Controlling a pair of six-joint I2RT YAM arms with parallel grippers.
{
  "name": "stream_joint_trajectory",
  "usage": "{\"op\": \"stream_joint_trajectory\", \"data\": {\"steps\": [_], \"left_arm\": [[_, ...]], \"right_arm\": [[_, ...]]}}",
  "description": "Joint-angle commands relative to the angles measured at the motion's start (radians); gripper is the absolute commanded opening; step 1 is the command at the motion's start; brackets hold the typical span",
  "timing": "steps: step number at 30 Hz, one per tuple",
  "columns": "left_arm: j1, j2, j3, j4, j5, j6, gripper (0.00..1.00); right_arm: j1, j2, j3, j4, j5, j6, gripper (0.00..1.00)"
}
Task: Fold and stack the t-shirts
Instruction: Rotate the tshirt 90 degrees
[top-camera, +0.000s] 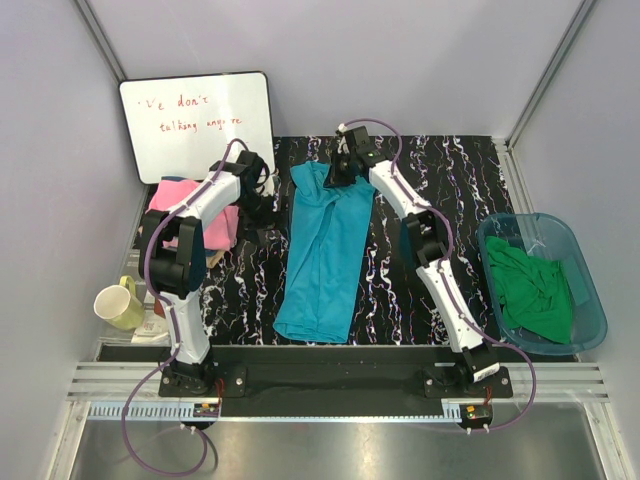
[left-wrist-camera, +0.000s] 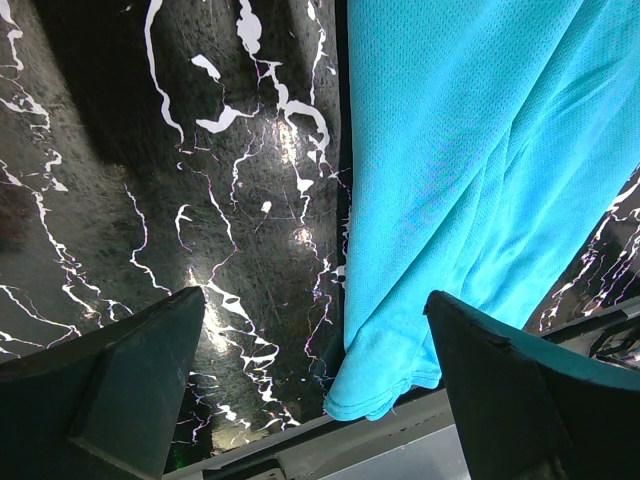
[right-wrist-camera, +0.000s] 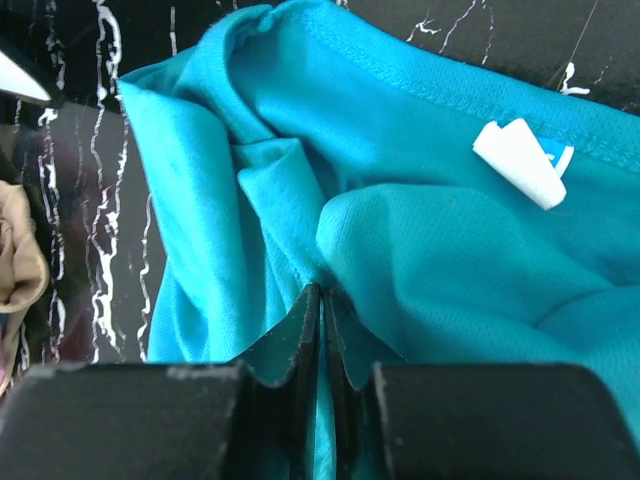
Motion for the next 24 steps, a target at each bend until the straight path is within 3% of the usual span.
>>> {"op": "stream_joint_trajectory", "data": {"steps": [1,12,16,19,20,24], "left_arm": [[0.002,-0.002,0.025,0.009,0.013,0.014,0.99],[0.002,-0.007,0.017,0.018,0.015,0.014,0.99],[-0.003,-0.011,0.033,0.018,0.008,0.033,0.99],[-0.027,-0.017,0.049,0.017,-0.013,0.062,0.99],[-0.047,-0.020,0.049,0.017,-0.016,0.066,0.99],[-0.137,-0.051,0.042,0.009,-0.047,0.091,0.99]], "right_arm": [[0.007,-0.138,0.033,-0.012,0.007,-0.028,0.11],[-0.003,-0.214,-0.008,-0.039,0.037,-0.060,0.11],[-0.022,-0.286,-0.121,-0.058,0.059,-0.083,0.17],[-0.049,-0.391,-0.264,-0.061,0.051,-0.091,0.31],[-0.057,-0.443,-0.299,-0.062,0.045,-0.092,0.43],[-0.086,-0.560,-0.454,-0.088,-0.013,-0.085,0.62]]}}
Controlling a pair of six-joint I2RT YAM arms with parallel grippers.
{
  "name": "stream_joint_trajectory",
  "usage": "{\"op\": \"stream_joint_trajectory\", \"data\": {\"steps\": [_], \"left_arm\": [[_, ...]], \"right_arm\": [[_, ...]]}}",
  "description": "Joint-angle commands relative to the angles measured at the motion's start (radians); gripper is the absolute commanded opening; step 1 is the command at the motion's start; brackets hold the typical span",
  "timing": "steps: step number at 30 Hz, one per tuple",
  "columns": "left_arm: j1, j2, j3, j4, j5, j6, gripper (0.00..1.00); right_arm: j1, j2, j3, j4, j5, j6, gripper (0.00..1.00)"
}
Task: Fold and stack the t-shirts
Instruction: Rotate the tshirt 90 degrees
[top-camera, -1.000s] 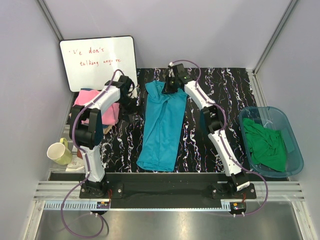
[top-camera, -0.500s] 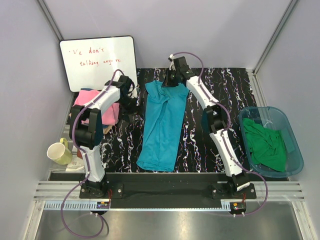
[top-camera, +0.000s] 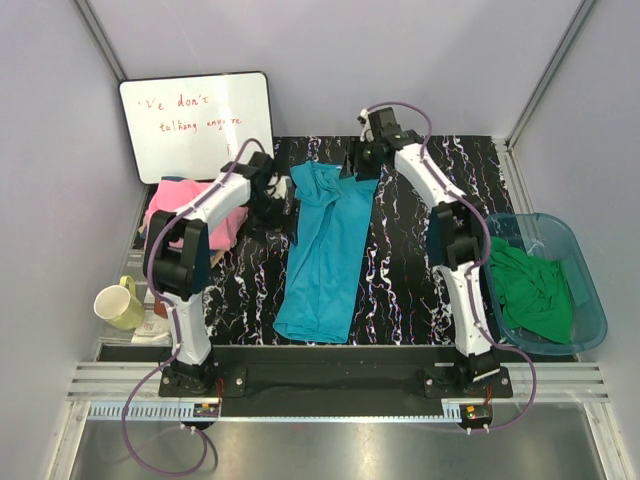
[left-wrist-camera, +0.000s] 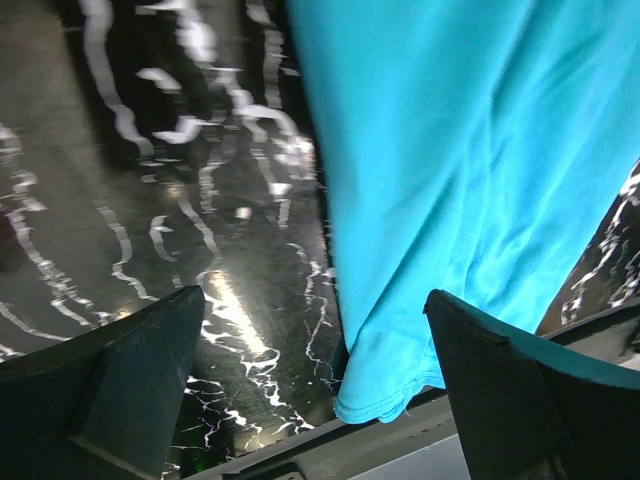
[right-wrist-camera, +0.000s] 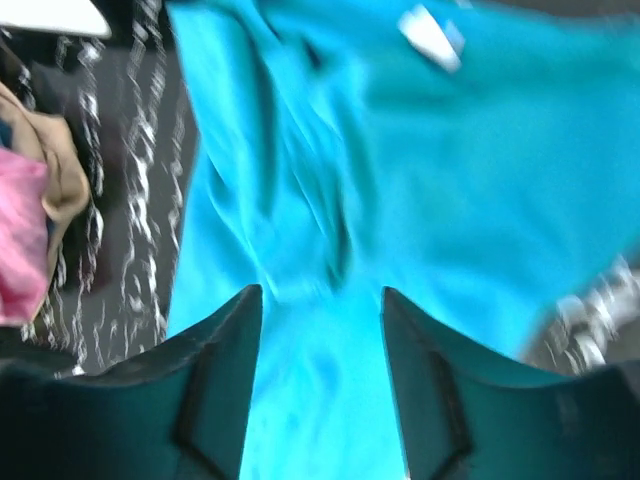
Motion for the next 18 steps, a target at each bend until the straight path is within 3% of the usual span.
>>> {"op": "stream_joint_trajectory", "data": {"steps": [1,6,7,13,18], "left_arm": [[-0.117,-0.058,0.028,-0.004,-0.059,0.068,0.99],[-0.249,-0.108,-0.014,-0.033,-0.139,0.075,0.99],[-0.258,-0.111,-0.043,-0.055,-0.150,0.063,0.99],[-0.266,-0.198,-0.272,0.003,-0.087,-0.031,0.99],[-0.236,-0.293,-0.416,0.077,-0.018,-0.126,0.99]], "right_arm": [[-0.042,-0.210,-0.157,-0.036,-0.045,-0.018,0.64],[-0.042,-0.315,-0.315,-0.097,-0.135,0.014,0.74],[-0.042,-0.324,-0.376,-0.103,-0.157,0.040,0.81],[-0.042,-0.448,-0.699,-0.106,-0.358,0.126,1.00],[-0.042,-0.554,-0.959,-0.033,-0.437,0.175,1.00]]}}
